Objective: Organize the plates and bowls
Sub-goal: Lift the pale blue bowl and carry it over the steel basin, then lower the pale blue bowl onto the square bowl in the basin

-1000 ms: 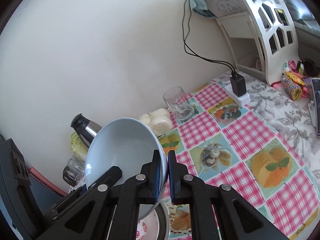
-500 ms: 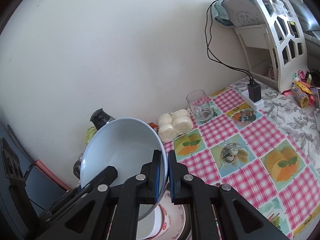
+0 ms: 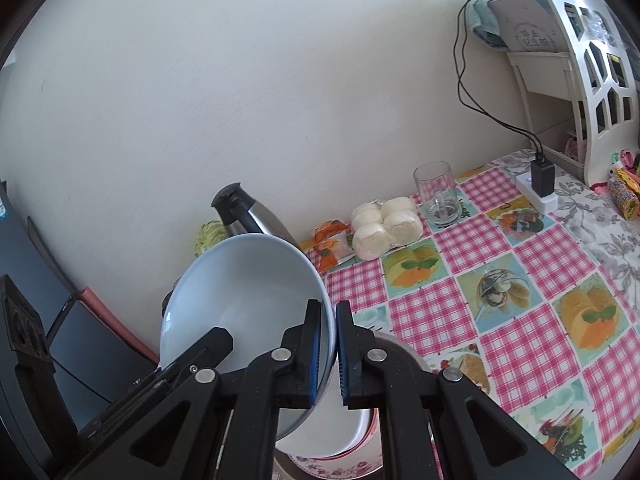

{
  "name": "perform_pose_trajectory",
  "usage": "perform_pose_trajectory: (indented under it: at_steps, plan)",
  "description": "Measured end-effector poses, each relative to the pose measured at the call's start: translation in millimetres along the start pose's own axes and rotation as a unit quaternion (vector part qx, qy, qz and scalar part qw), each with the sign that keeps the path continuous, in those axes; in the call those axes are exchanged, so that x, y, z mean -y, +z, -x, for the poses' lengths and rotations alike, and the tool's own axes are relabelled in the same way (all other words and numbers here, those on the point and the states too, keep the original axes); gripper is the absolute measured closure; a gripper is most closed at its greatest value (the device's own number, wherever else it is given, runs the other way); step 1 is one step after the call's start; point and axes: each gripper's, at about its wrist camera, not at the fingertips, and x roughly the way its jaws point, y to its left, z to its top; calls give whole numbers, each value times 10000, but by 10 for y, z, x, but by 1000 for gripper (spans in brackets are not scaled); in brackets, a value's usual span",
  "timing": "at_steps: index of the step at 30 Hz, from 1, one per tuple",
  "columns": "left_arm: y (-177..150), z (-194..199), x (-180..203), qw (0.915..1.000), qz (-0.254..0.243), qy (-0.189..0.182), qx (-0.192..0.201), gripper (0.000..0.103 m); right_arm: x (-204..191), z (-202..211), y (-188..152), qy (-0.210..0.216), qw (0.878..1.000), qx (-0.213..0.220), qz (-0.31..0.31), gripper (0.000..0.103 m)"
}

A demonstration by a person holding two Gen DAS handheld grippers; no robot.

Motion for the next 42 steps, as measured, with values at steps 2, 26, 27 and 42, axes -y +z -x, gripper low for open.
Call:
perform_pose_trajectory:
  at_steps: [2, 26, 27, 42]
  plan:
    - [-23, 23, -80, 10000, 93, 18, -5, 83, -64, -18, -42, 18, 10000, -47, 58, 94]
    - [-278, -259, -567, 9956, 687, 132, -622, 83, -308, -456, -409, -344, 9941, -864, 560, 94]
    - [-303, -313, -571, 9949, 701, 135, -707, 83, -292, -492, -426, -412, 9931, -932, 586, 93]
    - [-458, -647, -645, 9896, 725, 360, -1189, 94, -59, -762, -565, -942, 9832, -1414, 665, 91]
